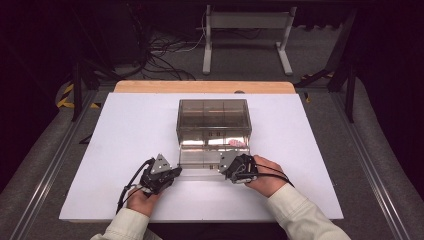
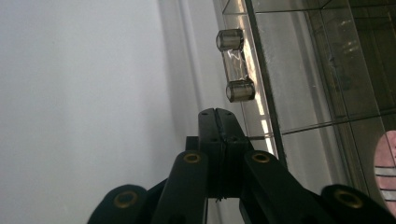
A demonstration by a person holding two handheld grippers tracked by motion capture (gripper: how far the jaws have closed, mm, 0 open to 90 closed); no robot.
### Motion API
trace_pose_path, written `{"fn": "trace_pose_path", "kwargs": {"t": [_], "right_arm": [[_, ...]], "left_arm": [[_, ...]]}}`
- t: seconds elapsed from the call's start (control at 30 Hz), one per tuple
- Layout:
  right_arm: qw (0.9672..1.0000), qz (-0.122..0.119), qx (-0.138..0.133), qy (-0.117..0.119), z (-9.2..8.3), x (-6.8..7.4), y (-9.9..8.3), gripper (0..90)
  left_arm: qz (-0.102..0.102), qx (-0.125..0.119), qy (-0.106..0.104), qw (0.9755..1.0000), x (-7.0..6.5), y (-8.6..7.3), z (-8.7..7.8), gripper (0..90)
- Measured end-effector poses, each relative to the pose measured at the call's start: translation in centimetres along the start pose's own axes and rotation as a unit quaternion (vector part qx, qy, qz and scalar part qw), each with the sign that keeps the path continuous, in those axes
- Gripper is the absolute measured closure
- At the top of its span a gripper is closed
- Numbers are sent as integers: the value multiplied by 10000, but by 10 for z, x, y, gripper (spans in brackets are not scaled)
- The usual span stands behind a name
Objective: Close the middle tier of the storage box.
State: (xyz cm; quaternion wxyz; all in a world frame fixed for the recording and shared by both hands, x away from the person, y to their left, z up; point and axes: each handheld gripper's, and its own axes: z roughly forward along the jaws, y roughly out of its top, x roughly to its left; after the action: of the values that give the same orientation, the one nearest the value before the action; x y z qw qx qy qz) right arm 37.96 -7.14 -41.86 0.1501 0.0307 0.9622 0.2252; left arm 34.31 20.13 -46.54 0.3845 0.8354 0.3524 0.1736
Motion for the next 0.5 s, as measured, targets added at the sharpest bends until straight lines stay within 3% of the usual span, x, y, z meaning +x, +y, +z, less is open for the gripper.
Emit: {"fn": "trace_pose_path", "kwargs": {"t": [0.5], "right_arm": [[9998,123,-129,-127,-1,-4,2,900]], "left_arm": [[20,-14,4,10000,0,0,0,898]]}}
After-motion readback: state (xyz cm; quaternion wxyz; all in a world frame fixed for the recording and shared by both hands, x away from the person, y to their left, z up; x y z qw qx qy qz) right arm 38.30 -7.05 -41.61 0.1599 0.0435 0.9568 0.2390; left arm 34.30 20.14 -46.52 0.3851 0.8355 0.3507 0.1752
